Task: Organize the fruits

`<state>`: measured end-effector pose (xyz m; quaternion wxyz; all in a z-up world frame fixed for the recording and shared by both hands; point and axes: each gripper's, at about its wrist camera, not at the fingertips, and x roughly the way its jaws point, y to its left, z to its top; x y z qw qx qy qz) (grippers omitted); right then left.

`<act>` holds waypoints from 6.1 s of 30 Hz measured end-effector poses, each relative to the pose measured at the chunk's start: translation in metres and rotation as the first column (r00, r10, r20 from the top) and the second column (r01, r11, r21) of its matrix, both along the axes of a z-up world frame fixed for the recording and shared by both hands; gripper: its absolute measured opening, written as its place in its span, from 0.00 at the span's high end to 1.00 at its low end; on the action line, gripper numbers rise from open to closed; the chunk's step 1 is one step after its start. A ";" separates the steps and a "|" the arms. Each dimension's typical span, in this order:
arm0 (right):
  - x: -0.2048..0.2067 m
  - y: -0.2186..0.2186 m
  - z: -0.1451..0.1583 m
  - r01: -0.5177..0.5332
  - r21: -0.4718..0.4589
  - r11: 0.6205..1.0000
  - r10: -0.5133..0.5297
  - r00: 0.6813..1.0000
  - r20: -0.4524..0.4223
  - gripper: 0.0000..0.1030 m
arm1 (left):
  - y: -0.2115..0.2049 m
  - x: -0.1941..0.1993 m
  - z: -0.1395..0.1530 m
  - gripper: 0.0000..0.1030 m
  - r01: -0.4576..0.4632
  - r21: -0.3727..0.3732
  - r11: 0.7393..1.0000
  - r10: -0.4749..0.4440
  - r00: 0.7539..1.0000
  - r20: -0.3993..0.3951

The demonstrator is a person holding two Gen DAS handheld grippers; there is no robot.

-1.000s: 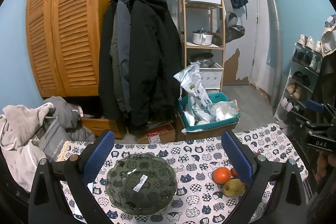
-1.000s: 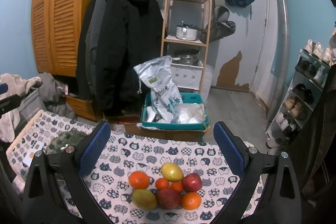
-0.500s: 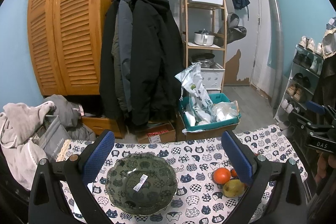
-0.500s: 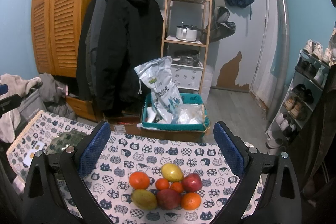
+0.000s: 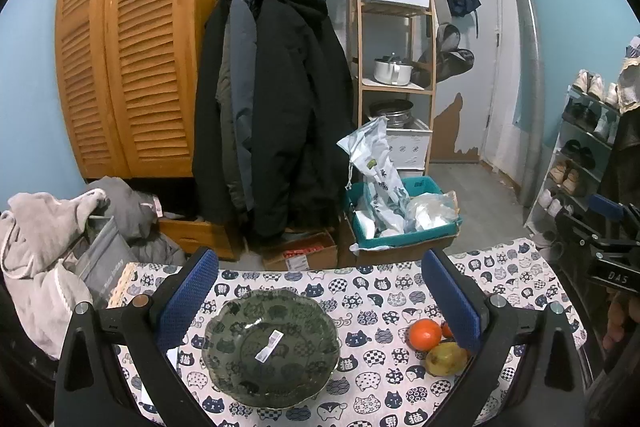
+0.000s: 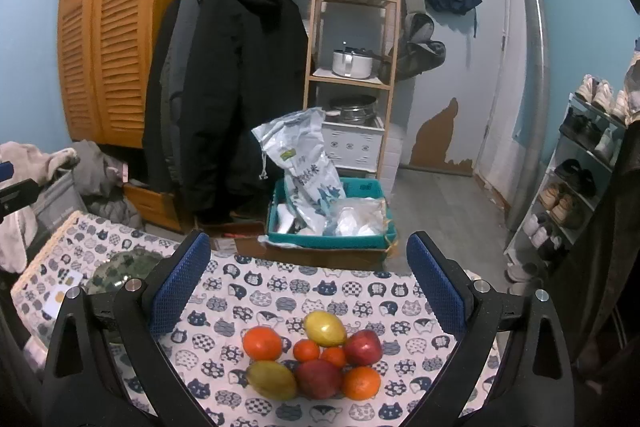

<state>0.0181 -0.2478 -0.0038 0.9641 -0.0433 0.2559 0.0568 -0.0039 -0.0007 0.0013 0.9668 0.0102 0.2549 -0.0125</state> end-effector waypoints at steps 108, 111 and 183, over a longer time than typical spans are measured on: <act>0.082 -0.126 -0.299 0.031 0.120 0.992 0.065 0.693 -0.718 0.27 | -0.211 0.102 -0.316 0.19 0.183 -0.156 0.971 -0.238 0.624 -0.745; 0.081 -0.126 -0.296 0.032 0.174 0.984 0.105 0.691 -0.716 0.40 | -0.195 0.097 -0.313 0.19 0.183 -0.147 0.972 -0.230 0.620 -0.750; 0.050 -0.094 -0.244 0.017 0.012 1.000 -0.007 0.832 -0.555 0.42 | -0.142 0.082 -0.293 0.18 0.169 -0.195 0.966 -0.257 0.677 -0.690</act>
